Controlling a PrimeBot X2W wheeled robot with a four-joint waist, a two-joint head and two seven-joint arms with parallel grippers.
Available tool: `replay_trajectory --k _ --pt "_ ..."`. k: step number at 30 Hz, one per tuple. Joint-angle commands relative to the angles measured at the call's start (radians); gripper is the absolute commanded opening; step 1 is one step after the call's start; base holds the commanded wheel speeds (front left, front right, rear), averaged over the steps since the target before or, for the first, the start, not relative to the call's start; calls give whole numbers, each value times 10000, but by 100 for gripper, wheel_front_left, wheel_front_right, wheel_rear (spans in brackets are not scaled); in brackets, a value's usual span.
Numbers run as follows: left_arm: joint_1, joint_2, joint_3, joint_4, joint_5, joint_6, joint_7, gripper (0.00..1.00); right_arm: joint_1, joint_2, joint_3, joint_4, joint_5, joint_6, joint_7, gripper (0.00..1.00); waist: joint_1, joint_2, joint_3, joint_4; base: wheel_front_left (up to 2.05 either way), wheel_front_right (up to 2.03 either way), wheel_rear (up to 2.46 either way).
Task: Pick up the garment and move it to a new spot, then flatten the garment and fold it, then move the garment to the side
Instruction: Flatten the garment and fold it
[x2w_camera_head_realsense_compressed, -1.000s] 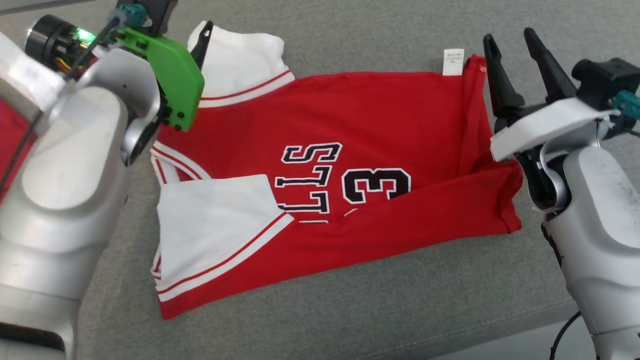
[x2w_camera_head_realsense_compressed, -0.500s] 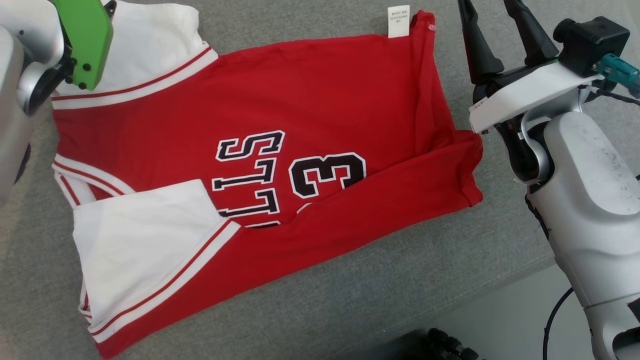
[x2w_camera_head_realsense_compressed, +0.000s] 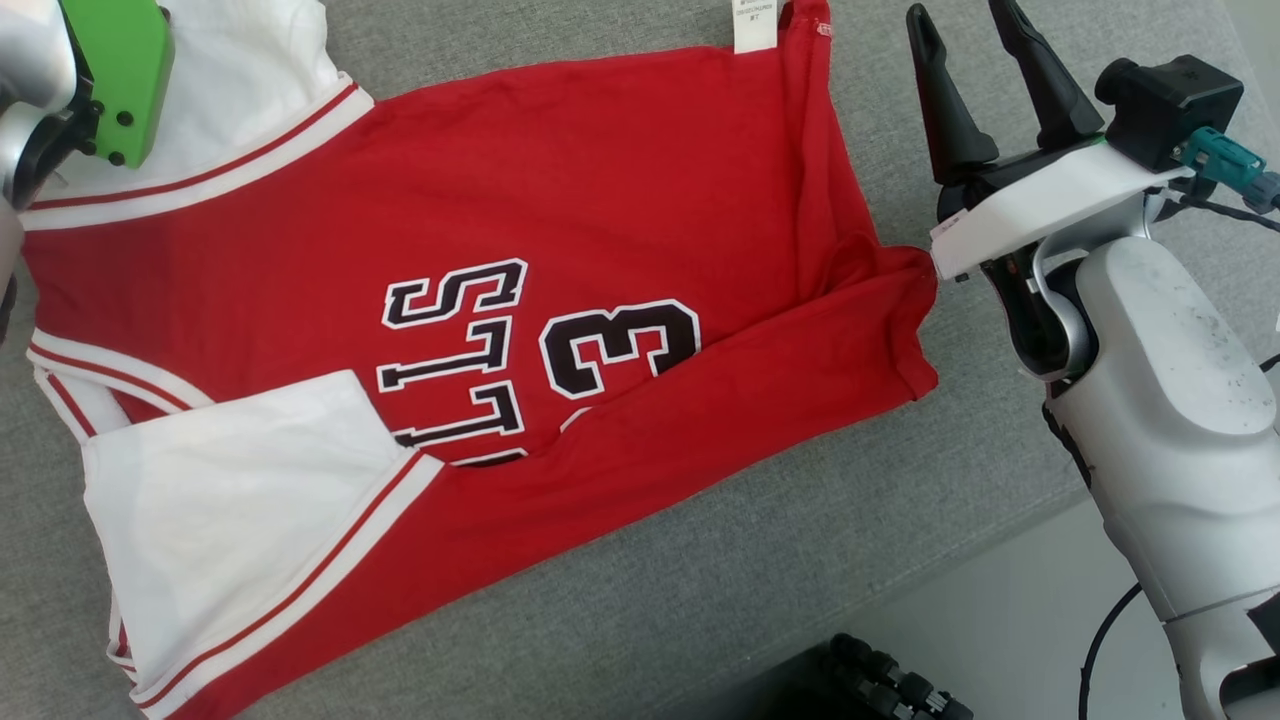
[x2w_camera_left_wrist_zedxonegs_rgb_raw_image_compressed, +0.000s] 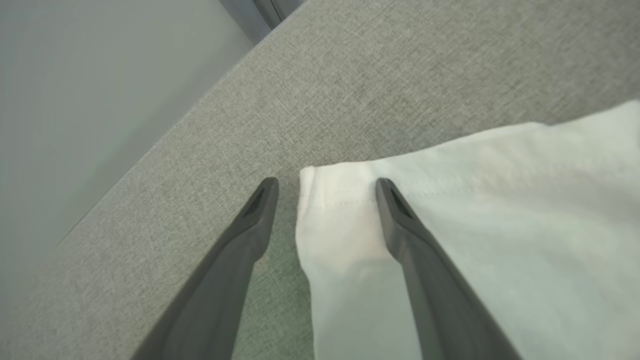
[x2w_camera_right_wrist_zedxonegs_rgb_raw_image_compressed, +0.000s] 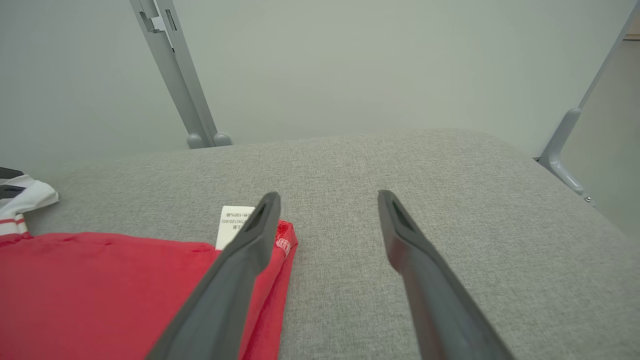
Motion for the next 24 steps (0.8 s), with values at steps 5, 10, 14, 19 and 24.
replay_trajectory --k 5,10,14,19,24 --pt "-5 -153 28 461 -380 16 162 0 -42 -134 7 99 -29 -3 -82 100 -1 -1 -5 146 0 0 0" --pt "-231 -315 39 539 -161 110 -788 0 -128 -387 122 152 -78 -3 -92 100 -1 -1 -102 513 0 0 0" --pt "-97 -648 31 509 -86 81 -1888 0 -170 -673 147 240 -14 -3 7 100 -1 -1 -416 989 0 0 0" --pt "166 -995 -78 188 -74 28 -3093 0 -300 -1223 224 425 362 -3 522 100 -1 -1 -829 1778 0 0 0" --pt "395 -1211 -305 -425 -80 20 -3867 0 -492 -1917 721 767 690 -3 1343 100 -1 -1 -1063 2537 0 0 0"
